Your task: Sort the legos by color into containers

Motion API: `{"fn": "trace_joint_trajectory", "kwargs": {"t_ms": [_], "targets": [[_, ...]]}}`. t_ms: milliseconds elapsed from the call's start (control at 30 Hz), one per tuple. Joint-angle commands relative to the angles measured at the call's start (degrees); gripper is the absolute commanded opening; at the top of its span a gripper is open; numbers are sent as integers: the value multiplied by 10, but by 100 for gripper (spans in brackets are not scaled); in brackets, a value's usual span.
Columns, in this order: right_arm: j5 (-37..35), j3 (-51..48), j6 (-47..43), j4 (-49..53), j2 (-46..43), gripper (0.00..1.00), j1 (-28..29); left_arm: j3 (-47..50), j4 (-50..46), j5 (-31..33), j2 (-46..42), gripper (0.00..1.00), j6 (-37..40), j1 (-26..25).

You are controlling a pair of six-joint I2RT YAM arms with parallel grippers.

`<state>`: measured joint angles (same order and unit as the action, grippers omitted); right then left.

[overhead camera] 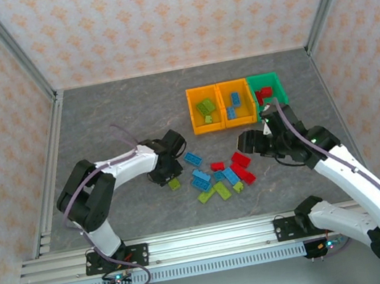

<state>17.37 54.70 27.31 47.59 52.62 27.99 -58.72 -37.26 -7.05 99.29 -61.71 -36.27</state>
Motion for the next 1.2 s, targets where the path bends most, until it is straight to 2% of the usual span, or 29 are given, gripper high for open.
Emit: {"fn": "trace_joint_trajectory", "kwargs": {"t_ms": [0, 167, 233, 333, 433, 533, 667, 733, 800, 867, 1033, 1167], "targets": [[-13, 3, 7, -6, 11, 72, 3, -13, 75, -35, -20, 27, 13, -14], [-19, 6, 8, -38, 30, 73, 4, -100, 71, 41, -93, 19, 113, -45], [-49, 2, 18, -51, 28, 72, 4, -150, 71, 75, -92, 18, 158, -58], [-62, -7, 28, -76, 24, 73, 4, -211, 108, 90, -61, 18, 222, -59], [-65, -16, 36, -91, 25, 74, 4, -291, 125, 137, 4, 18, 292, -55], [-66, -19, 36, -89, 26, 75, 4, -416, 85, 175, 96, 18, 343, -41], [-68, -21, 35, -77, 22, 75, 4, -594, -1, 209, 243, 19, 367, -21], [-69, -23, 35, -72, 19, 76, 4, -702, -73, 237, 318, 19, 372, -15], [-70, -23, 36, -67, 15, 76, 4, -778, -126, 249, 368, 19, 371, -13], [-73, -23, 36, -63, 9, 76, 4, -813, -148, 250, 391, 23, 369, -12], [-75, -20, 38, -62, 4, 77, 4, -805, -146, 230, 380, 50, 362, -11], [-65, -18, 34, -77, 15, 77, 4, -772, -138, 209, 332, 54, 360, -13]]}}
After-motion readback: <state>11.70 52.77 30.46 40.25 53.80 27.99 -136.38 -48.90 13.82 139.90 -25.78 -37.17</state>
